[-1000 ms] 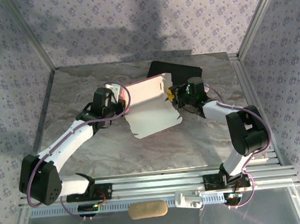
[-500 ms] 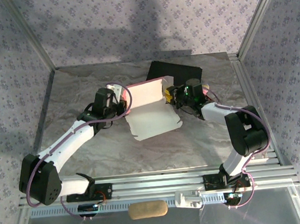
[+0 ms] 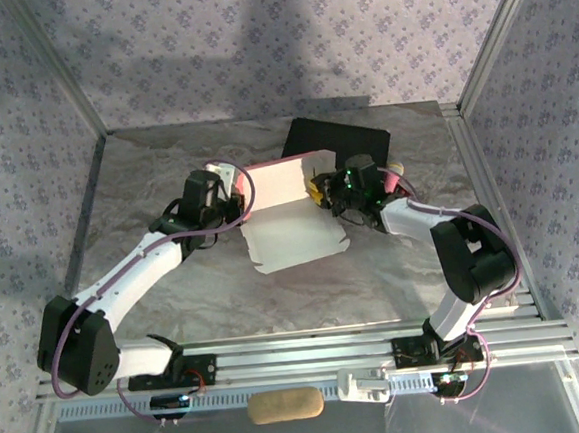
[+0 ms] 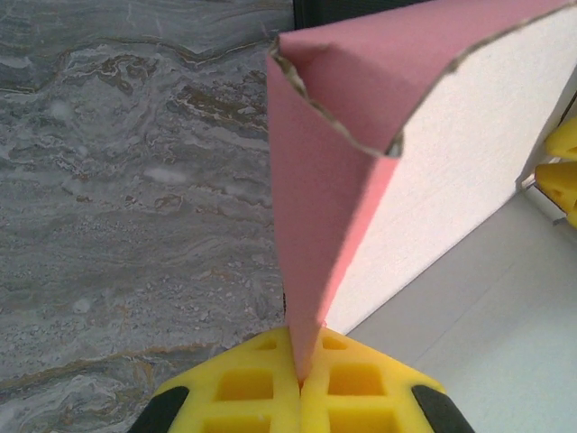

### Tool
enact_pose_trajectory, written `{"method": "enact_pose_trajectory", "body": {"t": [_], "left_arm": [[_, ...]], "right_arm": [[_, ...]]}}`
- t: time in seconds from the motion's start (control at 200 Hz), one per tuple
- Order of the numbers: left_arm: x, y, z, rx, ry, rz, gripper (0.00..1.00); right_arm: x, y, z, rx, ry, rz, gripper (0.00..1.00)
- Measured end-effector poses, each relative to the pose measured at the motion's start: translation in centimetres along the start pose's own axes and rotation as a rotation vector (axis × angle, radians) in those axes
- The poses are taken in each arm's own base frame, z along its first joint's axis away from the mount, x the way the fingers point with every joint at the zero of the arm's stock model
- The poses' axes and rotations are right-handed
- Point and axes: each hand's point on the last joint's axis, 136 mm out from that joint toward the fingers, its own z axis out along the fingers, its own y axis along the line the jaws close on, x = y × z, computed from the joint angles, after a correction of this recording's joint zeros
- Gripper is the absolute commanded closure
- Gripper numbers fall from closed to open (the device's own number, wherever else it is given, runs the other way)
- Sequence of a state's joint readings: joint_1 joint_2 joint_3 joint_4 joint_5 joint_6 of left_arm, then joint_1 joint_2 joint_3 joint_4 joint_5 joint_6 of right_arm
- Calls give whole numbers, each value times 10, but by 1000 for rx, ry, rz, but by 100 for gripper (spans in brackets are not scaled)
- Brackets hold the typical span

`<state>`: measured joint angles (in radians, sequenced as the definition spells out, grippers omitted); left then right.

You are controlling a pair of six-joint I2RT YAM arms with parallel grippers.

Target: Fold the paper box

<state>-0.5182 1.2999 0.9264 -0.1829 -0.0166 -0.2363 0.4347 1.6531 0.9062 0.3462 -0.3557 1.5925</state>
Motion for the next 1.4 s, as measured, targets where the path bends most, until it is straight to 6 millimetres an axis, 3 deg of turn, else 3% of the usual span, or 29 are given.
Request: {"method": "enact_pose_trajectory", "body": {"t": [0.13, 0.235, 0.335, 0.47, 0.605, 0.695, 0.8, 0.984, 1.259, 1.399], "left_arm": [[2, 1, 3, -2, 9, 0, 100], [3, 5, 5, -7, 16, -5, 100], [2, 14, 3, -6, 27, -12, 100], [-9, 23, -2, 31, 38, -12, 100], [-31, 29, -2, 115, 52, -27, 100], [-38, 32, 4, 185, 66, -44, 100], [-30, 31, 15, 246, 116, -54, 100], [-15, 21, 20, 322, 177, -54, 100], [-28, 11, 16, 378, 159, -24, 100], [-23, 13, 22, 377, 180, -32, 100]], "right_arm": [[2, 15, -2, 13, 8, -122, 68], [4, 30, -18, 21, 15, -264, 66], [-7, 53, -51, -7, -25, -434, 65], [-35, 87, -105, -90, -148, -641, 65], [-66, 89, -130, -144, -232, -740, 71], [-83, 78, -123, -167, -217, -748, 74], [-92, 63, -102, -189, -142, -768, 76], [-73, 45, -76, -235, 18, -844, 78], [-58, 47, -66, -299, 116, -959, 78], [-45, 48, -66, -329, 156, -996, 79]]}}
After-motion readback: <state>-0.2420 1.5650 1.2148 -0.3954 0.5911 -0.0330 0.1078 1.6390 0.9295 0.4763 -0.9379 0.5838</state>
